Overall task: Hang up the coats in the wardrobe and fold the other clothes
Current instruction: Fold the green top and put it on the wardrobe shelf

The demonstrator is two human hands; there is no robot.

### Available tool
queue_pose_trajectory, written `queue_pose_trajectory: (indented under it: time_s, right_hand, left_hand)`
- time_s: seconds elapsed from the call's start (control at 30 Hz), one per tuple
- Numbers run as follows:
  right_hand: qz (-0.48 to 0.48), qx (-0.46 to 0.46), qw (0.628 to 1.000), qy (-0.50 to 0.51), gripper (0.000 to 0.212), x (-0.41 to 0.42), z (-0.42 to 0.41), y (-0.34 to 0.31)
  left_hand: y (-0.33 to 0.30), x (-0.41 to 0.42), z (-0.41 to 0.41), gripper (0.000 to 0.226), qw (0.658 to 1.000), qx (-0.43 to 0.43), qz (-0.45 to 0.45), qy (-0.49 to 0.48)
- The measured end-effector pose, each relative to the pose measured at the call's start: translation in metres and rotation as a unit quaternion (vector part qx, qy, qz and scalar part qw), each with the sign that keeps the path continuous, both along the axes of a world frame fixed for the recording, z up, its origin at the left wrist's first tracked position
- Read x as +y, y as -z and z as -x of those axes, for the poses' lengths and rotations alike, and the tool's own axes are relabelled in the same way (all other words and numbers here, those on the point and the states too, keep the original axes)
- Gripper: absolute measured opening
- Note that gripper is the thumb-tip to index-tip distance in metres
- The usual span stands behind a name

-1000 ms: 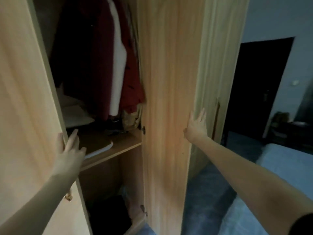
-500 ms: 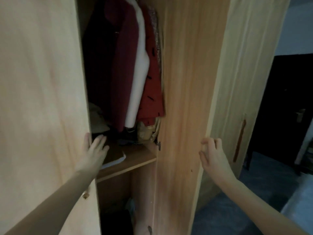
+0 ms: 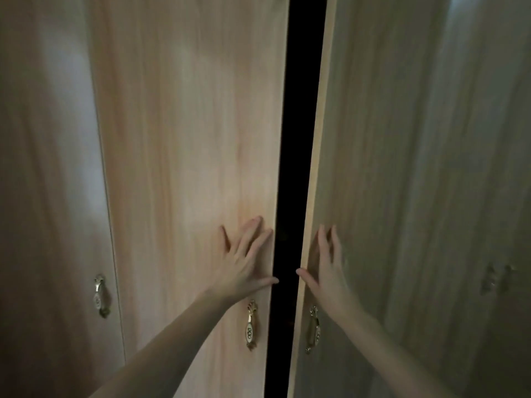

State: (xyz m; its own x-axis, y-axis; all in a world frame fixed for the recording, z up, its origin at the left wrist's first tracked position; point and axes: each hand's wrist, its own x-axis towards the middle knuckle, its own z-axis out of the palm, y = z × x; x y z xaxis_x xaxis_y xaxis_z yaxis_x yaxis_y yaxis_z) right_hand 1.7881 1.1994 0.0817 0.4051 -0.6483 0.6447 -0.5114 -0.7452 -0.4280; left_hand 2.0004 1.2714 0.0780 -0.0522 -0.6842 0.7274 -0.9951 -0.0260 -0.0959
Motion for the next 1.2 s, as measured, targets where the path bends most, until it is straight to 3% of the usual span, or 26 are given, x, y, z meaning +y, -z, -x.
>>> queue_pose_trajectory:
  time_s: [0.1, 0.27, 0.43, 0.57, 0.97, 1.1, 1.2]
  right_hand:
    - [0.034, 0.039, 0.999, -0.007, 0.088, -0.024, -0.022, -0.001]
    - [0.117, 0.158, 0.98, 0.035, 0.115, -0.072, -0.028, -0.001]
    - [0.161, 0.152, 0.972, 0.082, 0.123, -0.091, -0.055, 0.003]
    - [0.142, 0.129, 0.977, 0.089, 0.125, -0.104, -0.075, 0.002]
    - [0.15, 0.108, 0.979, 0.09, 0.122, -0.129, -0.095, 0.012]
    - [0.164, 0.111, 0.977, 0.083, 0.12, -0.13, -0.093, 0.014]
    - [0.112, 0.128, 0.983, 0.073, 0.122, -0.124, -0.091, 0.01]
  left_hand:
    - [0.003, -0.006, -0.006, 0.12, 0.998, 0.055, 0.022, -0.001]
    - [-0.001, -0.021, -0.032, 0.126, 1.0, -0.013, -0.016, -0.02]
    - [-0.004, -0.05, -0.029, 0.128, 0.991, -0.022, -0.021, -0.127]
    - [-0.005, -0.071, -0.035, 0.125, 0.981, -0.044, -0.037, -0.186]
    - [0.002, -0.099, -0.048, 0.126, 0.974, -0.073, -0.027, -0.215]
    - [-0.004, -0.098, -0.038, 0.124, 0.963, -0.074, -0.068, -0.251]
    - [-0.017, -0.092, -0.024, 0.113, 0.954, -0.061, -0.115, -0.271]
